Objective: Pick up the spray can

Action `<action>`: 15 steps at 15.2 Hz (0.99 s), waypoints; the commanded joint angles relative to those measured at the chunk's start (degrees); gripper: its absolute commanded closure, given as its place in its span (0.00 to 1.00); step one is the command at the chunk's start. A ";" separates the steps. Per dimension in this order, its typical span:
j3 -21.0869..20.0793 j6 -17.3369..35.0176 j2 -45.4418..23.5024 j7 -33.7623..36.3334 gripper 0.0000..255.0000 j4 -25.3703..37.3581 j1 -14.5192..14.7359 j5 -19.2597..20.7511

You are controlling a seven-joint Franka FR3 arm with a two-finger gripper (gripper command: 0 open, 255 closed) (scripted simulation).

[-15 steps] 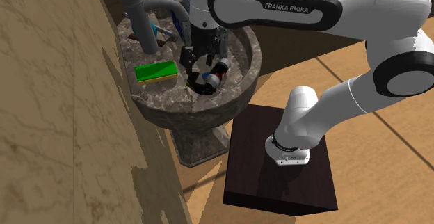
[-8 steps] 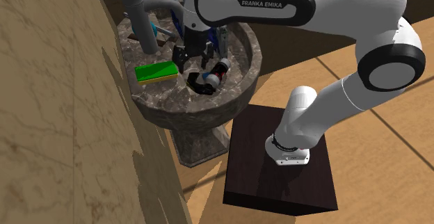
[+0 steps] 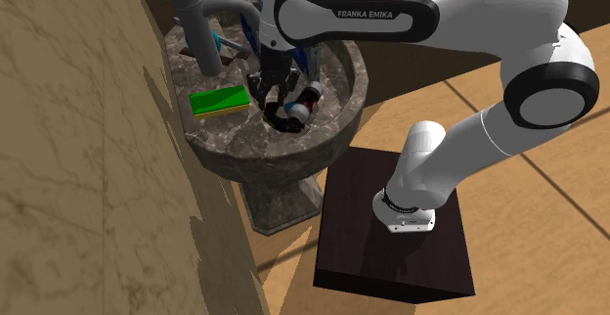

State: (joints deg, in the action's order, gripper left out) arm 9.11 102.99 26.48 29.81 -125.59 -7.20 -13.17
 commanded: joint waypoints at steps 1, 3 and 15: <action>-0.07 -0.09 0.05 0.00 1.00 -0.08 0.04 -0.03; -0.06 -0.09 0.06 -0.01 1.00 -0.09 0.04 -0.03; 0.08 -6.57 -0.98 1.58 1.00 7.63 0.30 0.14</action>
State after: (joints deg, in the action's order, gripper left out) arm 9.22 97.20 25.83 31.17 -119.02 -6.98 -12.98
